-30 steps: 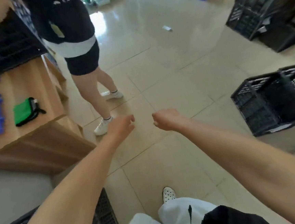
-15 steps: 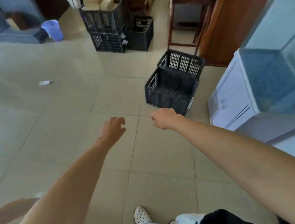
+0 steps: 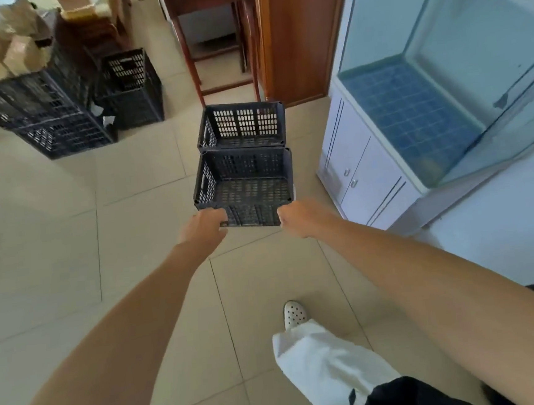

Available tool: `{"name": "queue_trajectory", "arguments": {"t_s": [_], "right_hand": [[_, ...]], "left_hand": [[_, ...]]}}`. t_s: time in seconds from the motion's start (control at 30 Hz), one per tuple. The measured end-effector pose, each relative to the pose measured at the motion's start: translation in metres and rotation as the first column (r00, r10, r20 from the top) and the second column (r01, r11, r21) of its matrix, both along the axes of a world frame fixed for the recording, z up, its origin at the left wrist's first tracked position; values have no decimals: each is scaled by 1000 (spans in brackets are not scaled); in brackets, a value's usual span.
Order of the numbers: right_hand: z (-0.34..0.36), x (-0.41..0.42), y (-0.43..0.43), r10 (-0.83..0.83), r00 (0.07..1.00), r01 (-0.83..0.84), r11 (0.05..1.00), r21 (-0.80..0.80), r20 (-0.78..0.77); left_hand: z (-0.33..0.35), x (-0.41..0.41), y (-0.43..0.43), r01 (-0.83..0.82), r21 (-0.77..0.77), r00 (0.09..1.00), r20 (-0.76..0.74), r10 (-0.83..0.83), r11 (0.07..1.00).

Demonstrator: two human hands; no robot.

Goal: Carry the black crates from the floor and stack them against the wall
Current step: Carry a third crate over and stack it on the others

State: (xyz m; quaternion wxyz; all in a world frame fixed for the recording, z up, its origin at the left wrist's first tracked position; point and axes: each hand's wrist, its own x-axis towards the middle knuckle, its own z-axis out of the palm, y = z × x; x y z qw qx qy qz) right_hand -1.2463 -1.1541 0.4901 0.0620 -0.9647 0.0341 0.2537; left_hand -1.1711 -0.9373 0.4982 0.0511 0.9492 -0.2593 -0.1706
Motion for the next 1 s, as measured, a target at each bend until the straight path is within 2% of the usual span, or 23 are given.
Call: {"name": "queue_trajectory", "arguments": {"t_s": [0.27,0.4,0.5,0.6,0.73,0.83,1.0], "right_hand": [[1,161,-57,-122,992,124,990,70,-27],[-11,223,-62,-167,985,171,981,90,-45],[-17,262,-64,-264,962,270,956,116,-66],[-24,301,-66,-414,908,419,894,156,-66],[-39,344,-59,-629,776,626,758,185,-50],[-58,367,-48,-708,696,716,671,194,-119],[-100,381,-51,-804,547,837,518,176,-232]], "left_hand": [[14,174,-75,74,-36,997,-7,-74,997],[-2,247,-84,163,59,987,-24,-162,985],[-11,307,-88,258,129,966,-43,-254,958],[-17,369,-97,346,122,938,-54,-341,930],[-30,446,-118,472,109,881,-83,-466,875],[-44,486,-134,544,148,839,-116,-532,826],[-79,525,-172,705,182,709,-182,-681,686]]}}
